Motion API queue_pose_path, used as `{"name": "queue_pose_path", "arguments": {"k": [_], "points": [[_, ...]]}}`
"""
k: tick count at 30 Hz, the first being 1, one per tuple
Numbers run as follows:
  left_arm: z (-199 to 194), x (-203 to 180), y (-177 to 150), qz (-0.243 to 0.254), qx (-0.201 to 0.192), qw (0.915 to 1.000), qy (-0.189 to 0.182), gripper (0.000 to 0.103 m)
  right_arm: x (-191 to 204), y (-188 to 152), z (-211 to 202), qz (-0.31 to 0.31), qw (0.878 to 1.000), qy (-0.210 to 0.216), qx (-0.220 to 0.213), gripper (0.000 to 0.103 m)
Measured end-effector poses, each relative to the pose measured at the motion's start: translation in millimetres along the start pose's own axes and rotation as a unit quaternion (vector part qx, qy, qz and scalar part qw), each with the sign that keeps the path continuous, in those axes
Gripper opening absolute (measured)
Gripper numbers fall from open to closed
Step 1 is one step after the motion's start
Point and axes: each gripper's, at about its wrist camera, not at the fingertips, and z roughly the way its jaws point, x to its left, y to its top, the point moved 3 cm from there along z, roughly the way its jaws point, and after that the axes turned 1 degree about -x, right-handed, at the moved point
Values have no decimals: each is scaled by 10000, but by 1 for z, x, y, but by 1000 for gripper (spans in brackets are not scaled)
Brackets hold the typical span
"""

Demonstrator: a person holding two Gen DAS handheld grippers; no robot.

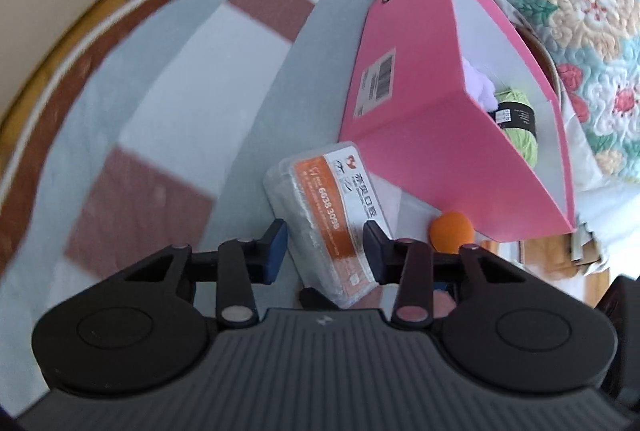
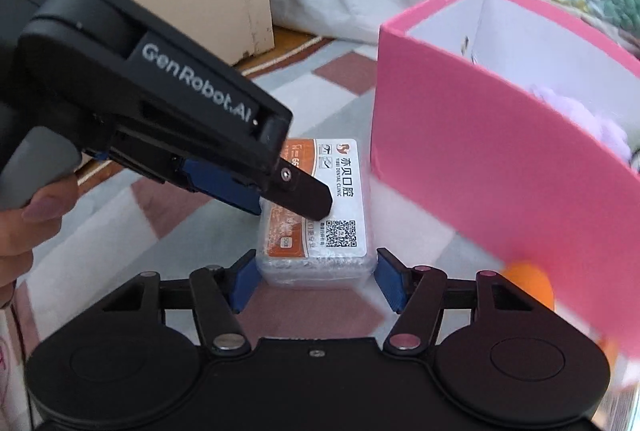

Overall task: Organize objects
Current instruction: 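Move the left gripper to the clear box with orange label, then close the left gripper around the clear orange-labelled box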

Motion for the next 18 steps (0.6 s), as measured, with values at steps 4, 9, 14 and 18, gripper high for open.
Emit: {"name": "queue_pose_path", "arguments": {"k": [4, 9, 14, 18], "points": [[-5, -2, -17, -17, 196, 9998, -82, 40, 3, -17, -20, 475, 9986, 179, 132, 67], [-2, -11, -36, -48, 535, 9986, -7, 40, 8, -38, -41, 645, 9971, 269, 292, 69], [0, -22, -48, 134, 588, 9981, 119, 45, 9, -43, -51, 322, 9993, 161, 124, 69], [8, -27, -50, 126, 508, 9983, 243, 55, 9, -43, -58, 146, 9997, 194, -94, 71]]}}
